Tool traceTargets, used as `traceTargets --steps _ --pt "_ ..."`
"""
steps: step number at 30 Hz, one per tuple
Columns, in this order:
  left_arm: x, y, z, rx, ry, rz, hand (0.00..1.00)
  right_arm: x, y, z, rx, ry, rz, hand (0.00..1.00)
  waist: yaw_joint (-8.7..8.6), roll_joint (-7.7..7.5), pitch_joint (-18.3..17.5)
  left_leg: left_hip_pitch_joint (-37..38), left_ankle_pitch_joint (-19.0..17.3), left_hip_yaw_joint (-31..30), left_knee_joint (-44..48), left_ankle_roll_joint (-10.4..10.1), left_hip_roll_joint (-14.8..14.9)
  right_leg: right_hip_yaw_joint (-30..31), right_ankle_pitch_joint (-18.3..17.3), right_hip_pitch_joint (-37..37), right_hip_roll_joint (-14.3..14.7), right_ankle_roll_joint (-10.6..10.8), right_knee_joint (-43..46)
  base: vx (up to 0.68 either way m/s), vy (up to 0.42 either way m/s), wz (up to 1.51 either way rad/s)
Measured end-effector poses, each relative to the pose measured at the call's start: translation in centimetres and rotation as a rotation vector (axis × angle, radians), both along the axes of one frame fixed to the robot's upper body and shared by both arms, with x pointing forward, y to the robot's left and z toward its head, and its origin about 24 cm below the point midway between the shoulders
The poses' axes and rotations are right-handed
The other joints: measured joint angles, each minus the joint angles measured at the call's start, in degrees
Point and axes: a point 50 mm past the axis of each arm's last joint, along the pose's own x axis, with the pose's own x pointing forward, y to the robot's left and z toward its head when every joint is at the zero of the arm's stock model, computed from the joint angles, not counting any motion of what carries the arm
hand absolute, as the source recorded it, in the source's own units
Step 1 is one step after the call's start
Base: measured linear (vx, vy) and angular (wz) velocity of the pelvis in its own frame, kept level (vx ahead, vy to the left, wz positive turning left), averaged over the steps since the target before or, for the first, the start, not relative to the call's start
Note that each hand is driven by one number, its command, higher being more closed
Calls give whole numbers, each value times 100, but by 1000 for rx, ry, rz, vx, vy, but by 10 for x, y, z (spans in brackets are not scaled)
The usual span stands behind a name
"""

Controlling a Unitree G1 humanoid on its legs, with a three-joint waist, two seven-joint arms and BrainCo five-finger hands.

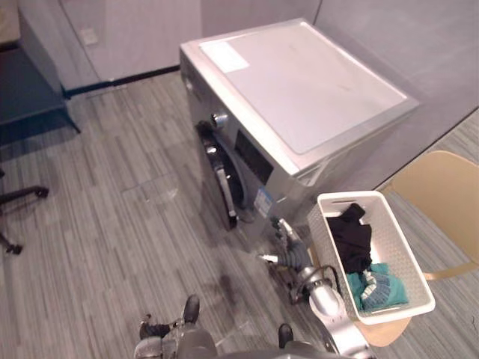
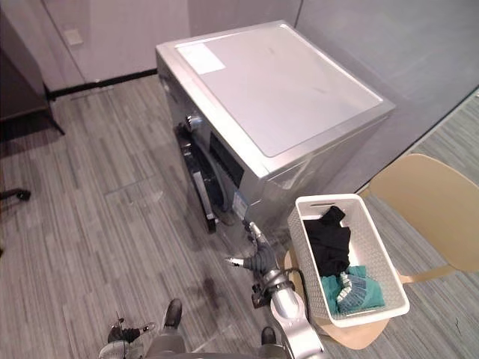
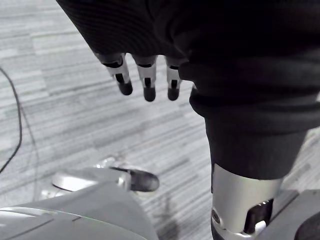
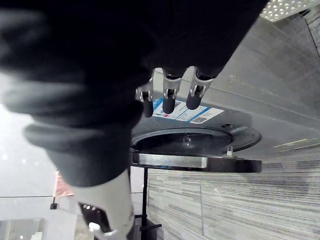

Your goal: Pick up the laundry basket with both hands and put the clothes into the washing machine.

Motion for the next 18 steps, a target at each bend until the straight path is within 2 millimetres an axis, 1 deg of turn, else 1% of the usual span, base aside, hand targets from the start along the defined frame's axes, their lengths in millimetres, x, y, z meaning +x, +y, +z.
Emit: traceTargets --steps 1,2,3,4,6,7,9,11,13,16,17,18 --pt "1 0 0 2 -1 -6 0 4 -1 0 -7 -2 -7 0 1 79 53 -55 -2 -41 11 5 -6 -38 5 -13 -3 2 -17 -26 2 25" --pt "3 -1 1 5 -5 -20 0 13 -2 2 -17 -12 -19 0 13 36 114 -99 12 -106 16 23 -13 -100 5 -9 -1 2 -15 -28 -3 27" --pt "4 -3 1 4 -5 -25 0 21 -4 4 -26 -20 -31 0 19 78 203 -156 27 -159 15 26 -14 -162 7 -23 4 0 -19 -22 -6 25" --pt "5 -3 1 4 -7 -28 0 24 -4 5 -31 -23 -39 0 27 89 261 -168 34 -182 13 27 -15 -185 7 -19 6 -1 -18 -15 -5 15" --pt "7 -4 1 8 -9 -31 0 32 -6 5 -34 -16 -53 0 152 110 400 -205 47 -210 18 21 -15 -206 9 -31 12 -3 -27 4 -10 7" --pt "8 -4 1 12 -12 -31 0 33 -6 5 -33 -11 -55 0 158 112 428 -232 65 -235 27 29 -19 -233 9 -33 12 -3 -29 16 -15 14" --pt "16 -4 4 17 -33 -34 0 41 -6 5 -38 -3 -66 0 160 118 540 -339 68 -348 65 28 -26 -343 9 -52 22 -3 -32 7 -12 21" --pt "30 -5 9 19 -77 -46 0 53 -8 9 -28 -4 -97 0 248 110 680 -486 89 -440 139 10 -34 -393 15 -123 36 -12 -26 2 -8 15" --pt "39 -7 13 23 -110 -62 0 59 -12 12 -28 -14 -128 0 307 115 765 -554 89 -524 219 10 -53 -475 15 -105 36 -12 -25 3 -7 18" --pt "46 -8 16 20 -143 -53 0 77 -15 25 -6 -47 -176 0 297 126 866 -701 89 -672 281 10 -74 -587 15 -132 50 -13 -23 -10 2 22" --pt "51 -9 20 24 -170 -53 0 90 -22 34 1 -62 -217 0 320 152 970 -765 90 -743 300 10 -89 -654 14 -145 51 -15 -22 -34 14 22" --pt "52 -10 21 21 -179 -47 0 97 -25 39 8 -72 -245 0 330 167 998 -842 103 -794 300 22 -95 -686 14 -193 57 -15 -18 -48 19 21"
